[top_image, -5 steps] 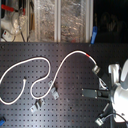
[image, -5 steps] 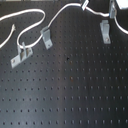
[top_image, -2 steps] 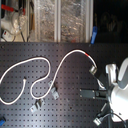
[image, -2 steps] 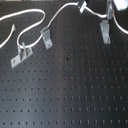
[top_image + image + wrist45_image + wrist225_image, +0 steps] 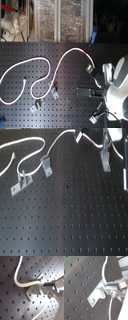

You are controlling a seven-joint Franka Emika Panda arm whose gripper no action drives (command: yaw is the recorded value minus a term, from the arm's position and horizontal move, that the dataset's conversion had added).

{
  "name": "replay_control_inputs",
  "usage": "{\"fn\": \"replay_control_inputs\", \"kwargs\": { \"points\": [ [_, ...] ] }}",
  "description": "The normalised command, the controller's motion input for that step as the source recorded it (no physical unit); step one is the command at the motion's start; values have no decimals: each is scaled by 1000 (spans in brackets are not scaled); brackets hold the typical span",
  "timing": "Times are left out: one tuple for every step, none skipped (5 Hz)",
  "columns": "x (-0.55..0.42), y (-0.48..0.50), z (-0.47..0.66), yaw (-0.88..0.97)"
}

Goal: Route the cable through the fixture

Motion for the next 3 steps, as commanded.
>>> {"fn": "replay_control_inputs", "kwargs": {
  "points": [
    [-91,-14,167,923],
    [-98,-3,157,928],
    [-99,8,147,934]
  ]
}}
